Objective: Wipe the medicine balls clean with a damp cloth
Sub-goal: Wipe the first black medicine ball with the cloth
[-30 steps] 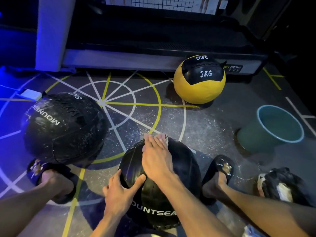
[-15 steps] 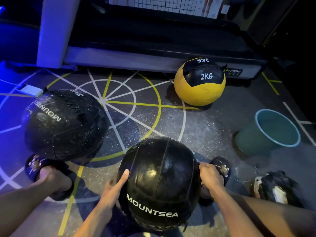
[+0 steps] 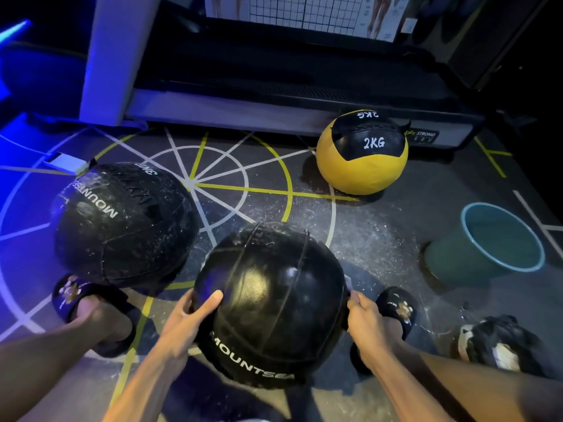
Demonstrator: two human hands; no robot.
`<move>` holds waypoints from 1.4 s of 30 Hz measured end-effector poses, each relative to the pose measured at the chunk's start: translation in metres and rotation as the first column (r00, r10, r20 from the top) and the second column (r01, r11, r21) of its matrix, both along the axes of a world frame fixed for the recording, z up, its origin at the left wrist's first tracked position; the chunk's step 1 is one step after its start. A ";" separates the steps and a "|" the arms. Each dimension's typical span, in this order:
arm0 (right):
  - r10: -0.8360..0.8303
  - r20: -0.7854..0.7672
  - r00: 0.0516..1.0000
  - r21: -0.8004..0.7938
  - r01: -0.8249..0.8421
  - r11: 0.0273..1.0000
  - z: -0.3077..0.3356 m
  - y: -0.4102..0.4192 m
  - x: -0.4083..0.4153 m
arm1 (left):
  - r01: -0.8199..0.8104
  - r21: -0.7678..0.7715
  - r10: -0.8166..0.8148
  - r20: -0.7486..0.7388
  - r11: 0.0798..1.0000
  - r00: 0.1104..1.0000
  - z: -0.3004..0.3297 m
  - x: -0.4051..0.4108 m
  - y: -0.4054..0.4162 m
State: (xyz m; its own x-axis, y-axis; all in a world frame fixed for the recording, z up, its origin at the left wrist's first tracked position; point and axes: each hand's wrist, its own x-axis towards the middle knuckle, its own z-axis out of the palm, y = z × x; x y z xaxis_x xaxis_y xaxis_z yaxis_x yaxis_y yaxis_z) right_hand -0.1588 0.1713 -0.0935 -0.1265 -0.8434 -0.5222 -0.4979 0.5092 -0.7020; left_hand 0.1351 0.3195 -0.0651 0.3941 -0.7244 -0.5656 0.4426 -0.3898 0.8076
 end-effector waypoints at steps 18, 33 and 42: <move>0.150 0.095 0.984 -0.389 -0.102 0.916 0.037 -0.009 0.103 | 0.131 -0.040 -0.107 0.370 0.991 0.923 -0.025 0.002 -0.021; 0.204 0.071 0.976 -0.333 -0.170 0.928 0.030 -0.019 0.084 | 0.042 0.018 -0.046 0.381 0.999 0.924 -0.042 0.010 -0.013; 0.049 -0.019 0.999 -0.223 -0.052 0.973 0.005 -0.004 0.050 | 0.034 0.046 -0.051 0.443 0.998 0.895 -0.039 -0.005 -0.020</move>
State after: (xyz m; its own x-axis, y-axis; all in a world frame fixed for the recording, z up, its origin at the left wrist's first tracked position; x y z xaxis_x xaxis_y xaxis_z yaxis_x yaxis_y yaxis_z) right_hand -0.1087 0.1669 -0.0889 -0.0859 -0.9442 -0.3181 -0.5290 0.3137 -0.7885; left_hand 0.1303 0.2998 -0.1045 0.5795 -0.7284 -0.3654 0.0243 -0.4328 0.9012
